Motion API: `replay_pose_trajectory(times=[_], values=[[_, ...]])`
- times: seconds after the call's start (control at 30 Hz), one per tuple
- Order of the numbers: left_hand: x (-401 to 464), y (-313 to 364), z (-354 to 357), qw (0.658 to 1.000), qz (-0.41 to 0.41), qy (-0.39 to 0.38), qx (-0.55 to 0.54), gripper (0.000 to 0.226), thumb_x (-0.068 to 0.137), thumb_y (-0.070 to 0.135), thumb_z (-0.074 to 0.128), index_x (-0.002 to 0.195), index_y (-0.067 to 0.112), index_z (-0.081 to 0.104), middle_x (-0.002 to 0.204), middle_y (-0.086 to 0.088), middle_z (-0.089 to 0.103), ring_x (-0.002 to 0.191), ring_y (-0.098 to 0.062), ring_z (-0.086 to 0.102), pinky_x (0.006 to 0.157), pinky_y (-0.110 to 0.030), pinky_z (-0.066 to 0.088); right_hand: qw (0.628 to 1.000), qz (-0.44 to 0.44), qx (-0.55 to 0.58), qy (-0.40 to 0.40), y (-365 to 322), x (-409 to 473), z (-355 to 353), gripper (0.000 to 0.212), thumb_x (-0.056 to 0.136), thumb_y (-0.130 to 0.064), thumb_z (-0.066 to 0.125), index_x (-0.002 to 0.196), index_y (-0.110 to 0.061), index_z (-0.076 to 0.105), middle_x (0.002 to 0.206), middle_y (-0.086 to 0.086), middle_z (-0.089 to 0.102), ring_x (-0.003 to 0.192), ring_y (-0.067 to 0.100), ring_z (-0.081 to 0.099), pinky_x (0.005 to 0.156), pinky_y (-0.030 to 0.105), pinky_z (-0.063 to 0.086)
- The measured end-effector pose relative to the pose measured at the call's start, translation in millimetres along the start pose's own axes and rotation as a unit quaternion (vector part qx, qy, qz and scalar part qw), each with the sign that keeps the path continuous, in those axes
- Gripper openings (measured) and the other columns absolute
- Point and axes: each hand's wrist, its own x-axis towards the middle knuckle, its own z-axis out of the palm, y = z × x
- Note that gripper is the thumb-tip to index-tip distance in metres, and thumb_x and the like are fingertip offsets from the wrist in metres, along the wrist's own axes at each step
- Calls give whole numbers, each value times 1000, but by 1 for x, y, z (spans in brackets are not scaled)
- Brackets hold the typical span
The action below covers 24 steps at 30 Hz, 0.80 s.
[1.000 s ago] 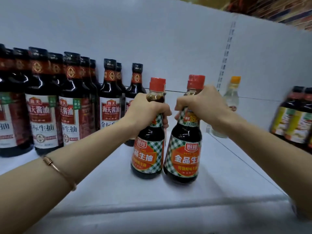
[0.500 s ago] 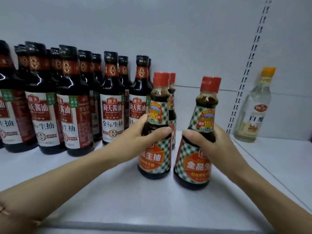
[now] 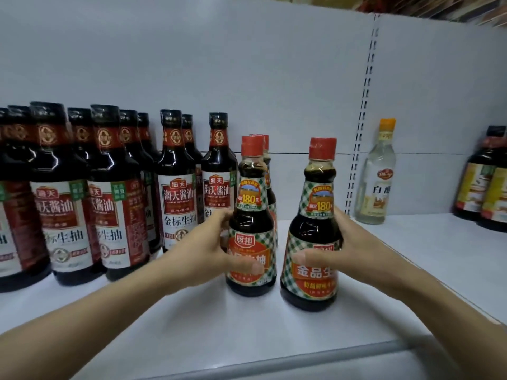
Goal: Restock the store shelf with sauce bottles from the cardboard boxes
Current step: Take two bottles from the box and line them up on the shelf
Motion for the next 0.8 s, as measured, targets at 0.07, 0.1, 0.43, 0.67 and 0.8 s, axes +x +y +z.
replay_pose_trajectory(times=[0.07, 0.1, 0.43, 0.67, 0.8], values=[[4, -2, 2, 1000, 6, -2, -8, 76, 63, 25, 86, 127, 31, 46, 109, 24, 62, 92, 10, 62, 75, -9, 51, 1000, 1, 15, 13, 6, -5, 4, 76, 53, -47, 84, 119, -43, 48, 108, -26, 67, 99, -3, 66, 82, 24, 51], [6, -2, 4, 1000, 11, -2, -8, 74, 63, 27, 85, 127, 31, 48, 108, 23, 64, 90, 12, 62, 77, -10, 52, 1000, 1, 25, 17, 10, -7, 6, 78, 50, -50, 82, 119, -42, 48, 108, -25, 67, 98, -2, 66, 81, 23, 52], [23, -7, 20, 1000, 27, 10, -4, 69, 72, 27, 81, 129, 30, 41, 103, 21, 59, 84, 12, 60, 61, -1, 44, 998, 2, 62, 6, 15, -14, 20, 79, 58, -50, 79, 128, -46, 40, 118, -26, 63, 108, -2, 63, 87, 23, 52], [21, -25, 15, 998, -26, -49, -2, 77, 69, 25, 83, 134, 21, 42, 121, 11, 61, 109, -3, 60, 94, -21, 50, 998, 30, 37, -52, 19, -23, 18, 86, 67, -29, 80, 127, -57, 26, 115, -34, 61, 109, -7, 60, 84, 10, 49], [20, -30, 14, 997, -16, -67, 36, 70, 76, 23, 79, 135, 22, 42, 124, 9, 60, 110, -6, 60, 96, -23, 49, 997, 27, 41, -59, 22, -21, 28, 86, 66, -30, 85, 133, -50, 35, 129, -18, 60, 118, 6, 59, 95, 28, 51]])
